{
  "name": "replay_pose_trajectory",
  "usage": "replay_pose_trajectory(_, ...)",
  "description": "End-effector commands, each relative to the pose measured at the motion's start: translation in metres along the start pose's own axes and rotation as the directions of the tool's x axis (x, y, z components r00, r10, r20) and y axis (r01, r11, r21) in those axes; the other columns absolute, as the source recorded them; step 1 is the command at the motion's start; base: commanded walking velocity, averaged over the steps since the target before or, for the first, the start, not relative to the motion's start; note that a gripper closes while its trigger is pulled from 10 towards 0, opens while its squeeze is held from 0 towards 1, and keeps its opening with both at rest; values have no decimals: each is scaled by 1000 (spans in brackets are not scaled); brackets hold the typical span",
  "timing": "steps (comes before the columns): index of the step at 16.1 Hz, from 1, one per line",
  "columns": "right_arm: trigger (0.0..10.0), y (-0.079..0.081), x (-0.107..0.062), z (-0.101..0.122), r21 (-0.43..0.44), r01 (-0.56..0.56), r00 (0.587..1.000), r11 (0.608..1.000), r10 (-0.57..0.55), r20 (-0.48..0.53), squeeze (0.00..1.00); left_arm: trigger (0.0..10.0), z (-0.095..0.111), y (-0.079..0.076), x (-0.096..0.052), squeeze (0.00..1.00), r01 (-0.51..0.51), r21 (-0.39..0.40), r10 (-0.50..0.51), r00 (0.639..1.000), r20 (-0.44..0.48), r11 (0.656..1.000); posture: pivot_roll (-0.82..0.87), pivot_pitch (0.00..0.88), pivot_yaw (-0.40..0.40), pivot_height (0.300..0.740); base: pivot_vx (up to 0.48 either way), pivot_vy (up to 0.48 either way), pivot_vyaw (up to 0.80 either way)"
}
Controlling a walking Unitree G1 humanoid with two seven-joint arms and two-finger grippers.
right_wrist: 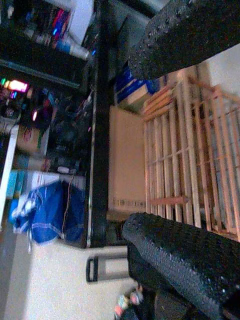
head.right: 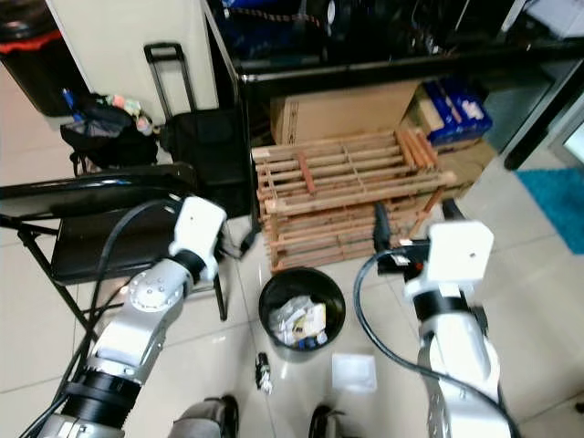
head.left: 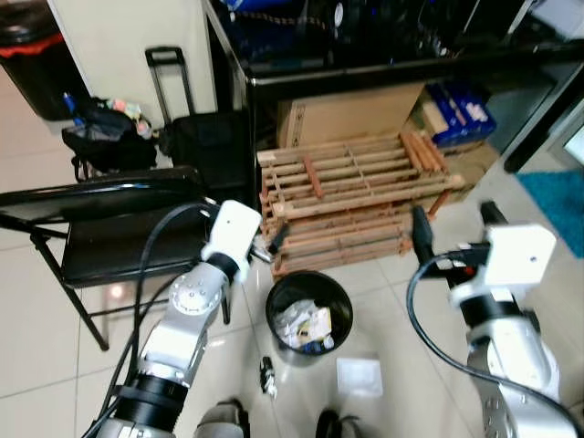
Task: Picking trash to rubbish bin
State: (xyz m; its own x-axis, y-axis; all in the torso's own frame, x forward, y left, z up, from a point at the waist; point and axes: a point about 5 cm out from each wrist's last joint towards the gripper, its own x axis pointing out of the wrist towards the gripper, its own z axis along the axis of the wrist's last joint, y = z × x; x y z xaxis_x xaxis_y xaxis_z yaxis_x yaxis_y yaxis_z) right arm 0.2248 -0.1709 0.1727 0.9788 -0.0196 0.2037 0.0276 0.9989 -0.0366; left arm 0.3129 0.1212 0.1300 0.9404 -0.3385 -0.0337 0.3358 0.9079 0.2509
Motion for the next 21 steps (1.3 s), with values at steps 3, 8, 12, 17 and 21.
replay_pose_trajectory(3,10000,-19,-6,7,21,180,984,983,-181,3,0,10000,-1,-2,-2,0,-84,3,84,996,27,996,210,70,-93,740,0,0,0)
replay_pose_trajectory(8,10000,-18,-4,8,9,160,987,987,-160,-9,0,10000,1,-6,6,0,-67,-51,69,997,25,996,198,65,-107,740,0,0,568)
replay_pose_trajectory(12,10000,-14,-7,6,18,160,987,987,-159,-28,0,10000,2,-4,11,0,-65,-77,67,998,15,995,186,75,-98,740,0,0,800)
replay_pose_trajectory(17,10000,-11,-7,4,15,136,990,991,-135,-47,0,10000,0,-8,12,0,-67,-93,67,998,-1,993,186,80,-104,740,0,0,800)
replay_pose_trajectory(21,10000,-8,-5,3,20,116,992,993,-115,-54,0,10000,-1,-9,13,0,-66,-98,66,998,-10,993,188,80,-104,740,0,0,800)
